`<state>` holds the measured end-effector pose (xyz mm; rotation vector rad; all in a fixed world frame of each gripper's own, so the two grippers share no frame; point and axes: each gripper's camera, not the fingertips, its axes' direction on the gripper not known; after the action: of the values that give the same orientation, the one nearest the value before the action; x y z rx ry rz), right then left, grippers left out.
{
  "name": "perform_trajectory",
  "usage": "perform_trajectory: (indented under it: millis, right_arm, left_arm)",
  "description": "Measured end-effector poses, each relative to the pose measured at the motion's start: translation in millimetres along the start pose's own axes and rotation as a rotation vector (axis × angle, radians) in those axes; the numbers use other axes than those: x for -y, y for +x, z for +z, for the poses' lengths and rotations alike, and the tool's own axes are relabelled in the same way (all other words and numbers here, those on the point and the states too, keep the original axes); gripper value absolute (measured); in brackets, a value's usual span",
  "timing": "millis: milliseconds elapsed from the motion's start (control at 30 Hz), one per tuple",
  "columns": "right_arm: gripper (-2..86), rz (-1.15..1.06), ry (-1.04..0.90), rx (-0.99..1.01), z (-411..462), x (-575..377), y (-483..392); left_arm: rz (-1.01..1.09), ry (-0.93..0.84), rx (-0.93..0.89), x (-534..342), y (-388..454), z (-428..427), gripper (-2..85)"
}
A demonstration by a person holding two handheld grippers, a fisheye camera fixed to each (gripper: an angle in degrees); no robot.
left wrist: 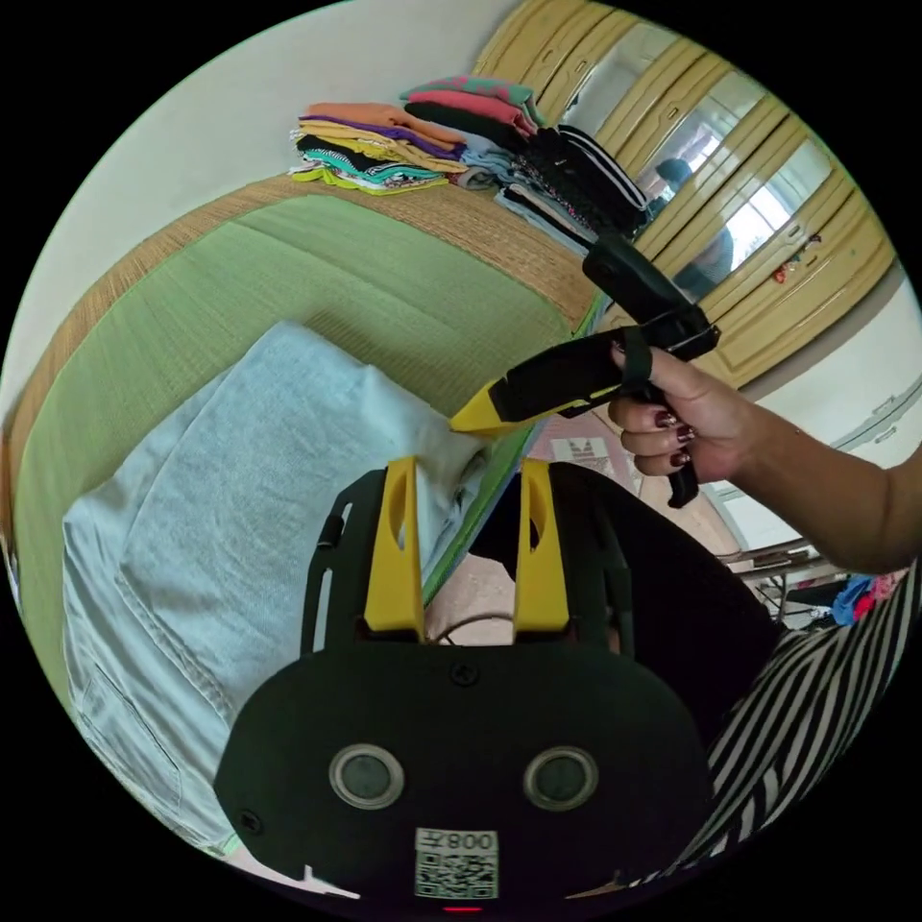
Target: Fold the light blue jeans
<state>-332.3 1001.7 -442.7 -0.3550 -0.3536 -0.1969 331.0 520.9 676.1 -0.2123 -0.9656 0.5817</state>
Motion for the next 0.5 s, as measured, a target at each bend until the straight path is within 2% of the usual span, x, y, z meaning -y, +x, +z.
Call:
perform_trajectory:
  millis: [133,300,367,500]
  right_arm:
    - [3.6,-0.024,-0.027,0.02,16.7,2.6,17.0]
    - [4.6,-0.071,0.038,-0.021,-0.1,9.4,31.4]
    - [7.1,-0.057,0.104,-0.081,-14.1,25.7,45.2]
    - [8.8,-0.063,0.106,-0.093,-10.8,71.9,62.3]
  left_arm:
    - [-0.05,-0.031,0.104,5.9,12.9,-2.5,8.9]
    - [-0.058,-0.007,0.079,4.4,17.6,-15.7,6.0]
    - [-0.058,0.001,0.079,4.3,21.6,-20.7,5.4]
    - [-0.036,0.005,0.105,3.5,29.6,-24.1,5.1]
